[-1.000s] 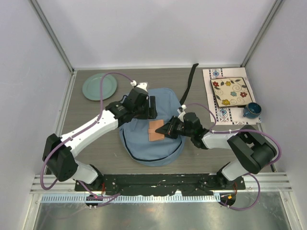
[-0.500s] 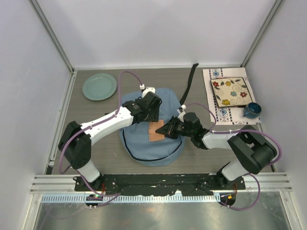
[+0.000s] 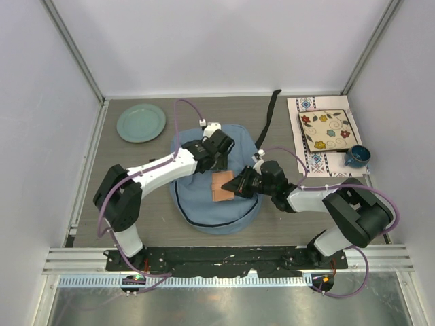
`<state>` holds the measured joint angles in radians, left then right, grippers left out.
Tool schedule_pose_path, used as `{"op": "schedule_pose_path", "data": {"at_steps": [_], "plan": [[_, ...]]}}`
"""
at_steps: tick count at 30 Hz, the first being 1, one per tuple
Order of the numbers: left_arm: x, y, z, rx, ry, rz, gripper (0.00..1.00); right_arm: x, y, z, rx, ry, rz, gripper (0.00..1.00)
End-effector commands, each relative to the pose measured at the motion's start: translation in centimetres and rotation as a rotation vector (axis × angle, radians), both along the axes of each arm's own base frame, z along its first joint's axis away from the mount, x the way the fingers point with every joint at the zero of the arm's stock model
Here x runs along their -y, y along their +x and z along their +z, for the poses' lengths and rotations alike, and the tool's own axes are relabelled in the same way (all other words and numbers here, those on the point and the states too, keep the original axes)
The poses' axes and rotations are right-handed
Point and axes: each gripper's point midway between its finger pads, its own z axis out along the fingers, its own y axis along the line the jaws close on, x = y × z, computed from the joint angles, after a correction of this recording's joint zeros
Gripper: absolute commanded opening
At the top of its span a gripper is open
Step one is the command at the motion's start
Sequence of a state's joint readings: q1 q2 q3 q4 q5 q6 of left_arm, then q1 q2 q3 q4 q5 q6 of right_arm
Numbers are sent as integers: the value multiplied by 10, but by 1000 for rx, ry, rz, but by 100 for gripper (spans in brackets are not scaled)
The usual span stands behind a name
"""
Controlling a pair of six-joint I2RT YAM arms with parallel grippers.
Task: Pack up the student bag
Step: Place the stationery in the student bag.
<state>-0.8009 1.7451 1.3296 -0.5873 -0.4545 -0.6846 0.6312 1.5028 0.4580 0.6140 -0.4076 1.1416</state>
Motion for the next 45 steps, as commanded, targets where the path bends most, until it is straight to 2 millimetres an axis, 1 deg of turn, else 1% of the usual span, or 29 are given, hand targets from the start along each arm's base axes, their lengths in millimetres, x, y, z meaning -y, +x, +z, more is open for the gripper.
{"op": "schedule_pose_path", "data": {"at_steps": [1,3,4,6,7,9,10,12,13,17,20,21,23,24,25,27,28,29,30,32,33,34,35,36,37,38,40,44,45], "plan": [[6,25,-3,55,-68,83,67,19,-6,-38,-58,-121,-42,1],[6,27,-5,54,-78,87,59,19,-7,-41,-64,-126,-40,1],[8,29,-2,62,-90,87,50,20,-7,-42,-64,-129,-40,1],[9,29,-4,57,-95,87,42,20,-8,-43,-68,-131,-38,1],[10,30,-5,56,-99,86,35,20,-9,-43,-67,-131,-35,1],[9,31,-8,47,-99,86,27,20,-8,-44,-72,-133,-35,1],[10,32,-9,47,-102,86,17,20,-9,-45,-72,-135,-33,1],[8,32,-12,44,-106,92,8,20,-9,-45,-73,-134,-34,1],[8,32,-10,47,-112,92,0,20,-9,-44,-71,-133,-33,1],[9,33,-4,63,-131,85,0,20,-9,-44,-69,-135,-34,1],[10,32,7,84,-158,76,0,21,-9,-44,-69,-135,-35,1],[11,33,20,111,-185,75,0,21,-9,-44,-68,-136,-34,1],[11,32,33,135,-211,66,0,21,-9,-43,-66,-136,-37,1],[12,32,50,166,-241,60,0,21,-8,-42,-62,-137,-37,1],[11,32,59,184,-254,60,0,21,-8,-42,-62,-137,-37,1],[8,31,72,213,-270,62,0,21,-8,-42,-60,-138,-36,1],[6,30,83,234,-284,65,0,20,-7,-40,-57,-135,-35,1],[5,30,87,242,-289,67,0,20,-7,-41,-60,-137,-35,1],[2,30,88,246,-286,73,10,19,-7,-40,-59,-135,-34,1],[1,29,89,249,-284,71,2,19,-7,-41,-59,-134,-31,1],[0,28,88,246,-281,71,10,19,-7,-41,-62,-133,-34,1],[0,28,83,237,-272,71,20,19,-6,-40,-58,-131,-32,1],[-1,28,81,233,-267,77,36,19,-8,-41,-61,-132,-31,1],[0,28,79,229,-268,80,61,20,-8,-41,-61,-131,-32,1],[1,27,76,222,-269,75,64,19,-7,-40,-60,-131,-32,1],[3,28,72,212,-266,71,65,19,-7,-39,-56,-129,-32,1],[4,27,65,192,-257,68,72,20,-7,-39,-55,-130,-33,1],[8,27,50,146,-231,58,77,19,-8,-40,-57,-130,-29,1],[9,27,42,132,-222,56,77,19,-7,-40,-58,-130,-30,1]]}}
